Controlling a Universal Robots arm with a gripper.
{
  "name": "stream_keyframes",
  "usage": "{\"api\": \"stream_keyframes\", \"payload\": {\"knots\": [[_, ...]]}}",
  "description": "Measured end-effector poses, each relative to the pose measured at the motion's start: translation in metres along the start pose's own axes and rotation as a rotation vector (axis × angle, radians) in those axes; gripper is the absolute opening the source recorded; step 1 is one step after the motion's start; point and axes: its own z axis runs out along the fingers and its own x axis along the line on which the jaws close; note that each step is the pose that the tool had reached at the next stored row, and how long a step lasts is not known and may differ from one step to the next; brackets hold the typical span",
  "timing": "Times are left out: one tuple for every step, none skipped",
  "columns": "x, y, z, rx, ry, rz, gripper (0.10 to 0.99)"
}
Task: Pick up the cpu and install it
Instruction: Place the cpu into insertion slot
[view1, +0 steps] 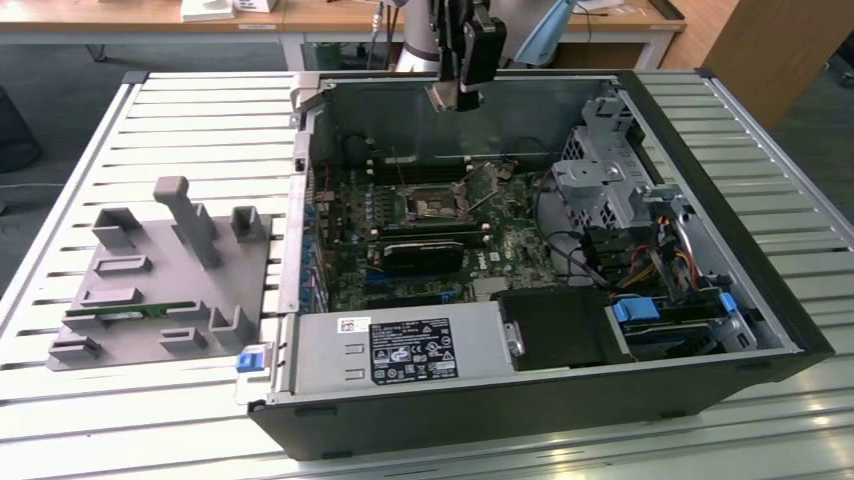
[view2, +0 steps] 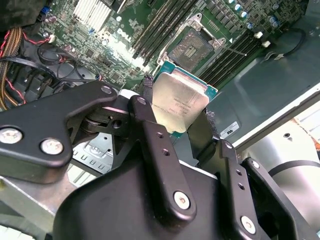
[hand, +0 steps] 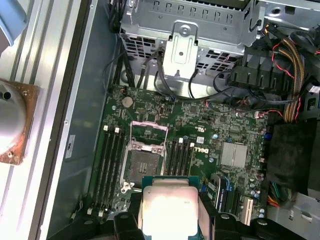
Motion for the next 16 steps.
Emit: {"api": "stream_keyframes", "payload": {"knots": [[0.0000,0.0000,0.0000,0.000,-0.0002,0.002,0.529],[0.0000,0.0000,0.0001,0.000,-0.0003,0.004,0.529],[0.0000,-0.0001,0.0001,0.000,-0.0004,0.005,0.529],[0.0000,-0.0002,0.0001,0.000,-0.0006,0.006,0.529],[0.0001,-0.0002,0.0002,0.000,-0.0007,0.008,0.529],[0.0001,-0.0003,0.0003,0.000,-0.0007,0.008,0.529],[0.0001,-0.0004,0.0004,0.000,-0.0008,0.008,0.529],[0.0001,-0.0006,0.0005,0.000,-0.0009,0.008,0.529],[0.0002,-0.0009,0.0010,0.000,-0.0006,0.009,0.529],[0.0002,-0.0012,0.0015,0.000,-0.0007,0.009,0.529],[0.0002,-0.0012,0.0022,0.000,-0.0008,0.008,0.529],[0.0002,-0.0013,0.0029,0.000,-0.0008,0.008,0.529],[0.0002,-0.0014,0.0037,0.000,-0.0007,0.008,0.529],[0.0002,-0.0015,0.0044,0.000,-0.0008,0.009,0.529],[0.0002,-0.0015,0.0051,0.000,-0.0008,0.009,0.529],[0.0002,-0.0016,0.0056,0.000,-0.0008,0.009,0.529]]}}
